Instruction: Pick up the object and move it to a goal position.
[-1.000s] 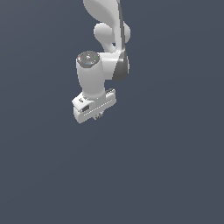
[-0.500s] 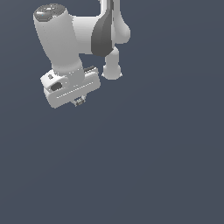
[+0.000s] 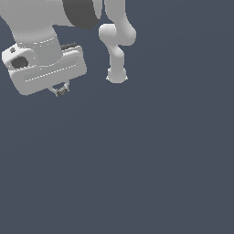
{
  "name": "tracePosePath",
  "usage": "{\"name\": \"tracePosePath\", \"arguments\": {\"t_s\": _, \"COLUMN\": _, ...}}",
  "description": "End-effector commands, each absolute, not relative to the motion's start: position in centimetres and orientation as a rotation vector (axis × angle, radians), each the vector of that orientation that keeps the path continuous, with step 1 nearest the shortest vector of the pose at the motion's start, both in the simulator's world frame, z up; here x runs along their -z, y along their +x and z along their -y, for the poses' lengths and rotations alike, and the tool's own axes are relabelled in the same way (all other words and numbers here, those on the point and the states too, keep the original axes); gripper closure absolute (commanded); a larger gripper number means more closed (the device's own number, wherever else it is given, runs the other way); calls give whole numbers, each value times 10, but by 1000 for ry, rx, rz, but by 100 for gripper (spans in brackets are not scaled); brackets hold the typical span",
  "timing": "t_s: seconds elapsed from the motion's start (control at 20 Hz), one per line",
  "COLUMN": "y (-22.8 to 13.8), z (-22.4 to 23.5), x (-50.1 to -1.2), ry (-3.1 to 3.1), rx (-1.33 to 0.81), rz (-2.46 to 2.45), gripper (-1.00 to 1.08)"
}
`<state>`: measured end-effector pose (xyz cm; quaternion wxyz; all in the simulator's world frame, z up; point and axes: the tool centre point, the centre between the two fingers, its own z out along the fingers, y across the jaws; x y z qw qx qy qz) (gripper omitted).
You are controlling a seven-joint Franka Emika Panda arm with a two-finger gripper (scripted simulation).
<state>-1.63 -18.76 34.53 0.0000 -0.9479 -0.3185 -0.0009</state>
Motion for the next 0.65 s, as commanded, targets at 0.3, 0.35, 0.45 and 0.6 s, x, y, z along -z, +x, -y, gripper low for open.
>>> {"name": "tracePosePath", "arguments": {"t_s": 0.3, "y": -12, "z": 208, "x": -377, "ry": -2978, "rx": 0, "rz": 1001, "gripper": 108}}
{"name": "tracePosePath", "arguments": {"t_s": 0.35, "y": -11, "z": 209, "x": -378, "ry": -2978, "rx": 0, "rz": 1001, "gripper": 108}}
{"name": "tracePosePath", "arguments": {"t_s": 0.45, "y": -11, "z": 210, "x": -380, "ry": -2978, "rx": 0, "rz": 1001, "gripper": 108}}
{"name": "tracePosePath", "arguments": {"t_s": 0.6, "y": -10, "z": 211, "x": -381, "ry": -2978, "rx": 0, "rz": 1001, "gripper": 108}}
